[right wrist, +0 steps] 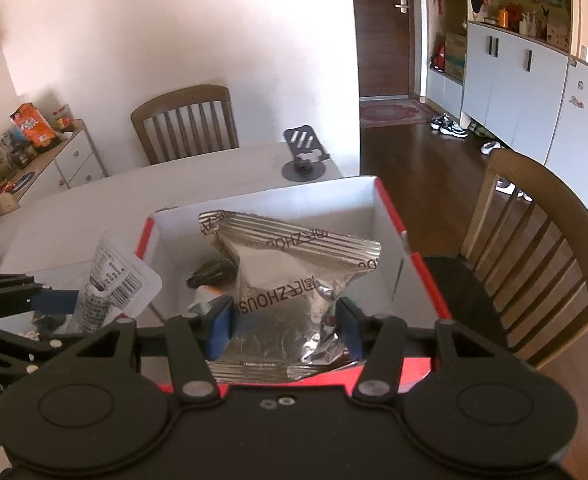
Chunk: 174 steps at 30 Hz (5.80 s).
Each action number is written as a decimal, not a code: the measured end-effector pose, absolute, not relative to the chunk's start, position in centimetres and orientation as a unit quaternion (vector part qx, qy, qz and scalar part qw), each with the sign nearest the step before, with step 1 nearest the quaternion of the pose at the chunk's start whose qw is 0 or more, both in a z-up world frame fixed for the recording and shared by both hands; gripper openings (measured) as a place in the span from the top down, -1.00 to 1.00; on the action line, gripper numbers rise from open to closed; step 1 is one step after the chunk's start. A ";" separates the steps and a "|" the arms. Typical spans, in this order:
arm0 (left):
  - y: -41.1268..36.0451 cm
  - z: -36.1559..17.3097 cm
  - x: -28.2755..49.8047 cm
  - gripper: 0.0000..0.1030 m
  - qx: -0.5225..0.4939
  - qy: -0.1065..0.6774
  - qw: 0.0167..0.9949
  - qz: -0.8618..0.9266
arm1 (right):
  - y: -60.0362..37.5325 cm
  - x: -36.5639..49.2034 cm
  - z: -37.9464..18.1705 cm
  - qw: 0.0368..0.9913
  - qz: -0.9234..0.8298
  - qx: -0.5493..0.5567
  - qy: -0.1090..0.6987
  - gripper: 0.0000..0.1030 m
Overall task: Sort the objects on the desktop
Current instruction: 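Open right tool to drop the silver foil bag in the box while left tool releases the white packet, then withdraw both tools from the shoebox back toward the lazy susan, then move right tool to the clear bag of black items while left tool moves to the white cable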
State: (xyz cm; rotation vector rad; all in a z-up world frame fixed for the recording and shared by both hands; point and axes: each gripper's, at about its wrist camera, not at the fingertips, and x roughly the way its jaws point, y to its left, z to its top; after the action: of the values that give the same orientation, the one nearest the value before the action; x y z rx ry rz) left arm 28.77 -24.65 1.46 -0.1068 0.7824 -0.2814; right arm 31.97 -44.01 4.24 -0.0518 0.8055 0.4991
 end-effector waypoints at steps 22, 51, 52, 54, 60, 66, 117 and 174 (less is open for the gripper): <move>-26.8 -2.2 37.1 -0.14 -0.003 0.449 0.886 -0.118 | -42.6 40.7 -0.6 0.864 0.239 -0.113 0.429 -0.05; -26.9 -4.4 38.9 -0.15 0.017 0.488 0.866 -0.106 | -39.2 44.5 -4.5 0.839 0.279 -0.187 0.428 -0.17; -26.9 -4.4 39.0 -0.15 0.017 0.487 0.866 -0.106 | -39.3 44.6 -4.5 0.841 0.276 -0.185 0.427 -0.22; -26.9 -4.4 39.0 -0.18 0.019 0.485 0.868 -0.106 | -39.5 44.7 -4.3 0.843 0.277 -0.179 0.425 -0.26; -26.8 -3.7 38.9 -0.31 0.017 0.474 0.874 -0.107 | -40.1 44.6 -3.7 0.846 0.278 -0.172 0.420 -0.28; -26.8 -3.0 38.2 -0.32 0.010 0.467 0.877 -0.111 | -40.6 44.0 -3.0 0.846 0.285 -0.164 0.420 -0.34; -24.5 2.9 27.3 -0.75 -0.015 0.389 0.910 -0.143 | -43.1 32.1 4.2 0.875 0.287 -0.072 0.382 -0.71; -2.0 -1.5 15.8 -0.99 -0.088 0.386 0.918 0.001 | -19.8 23.1 2.3 0.854 0.338 -0.097 0.384 -0.90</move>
State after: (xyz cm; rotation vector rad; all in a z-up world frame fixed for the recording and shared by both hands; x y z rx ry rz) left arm 15.80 -2.03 -1.54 -0.1817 0.7940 0.0029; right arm 23.07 -19.79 2.26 -0.2040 0.8067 0.7115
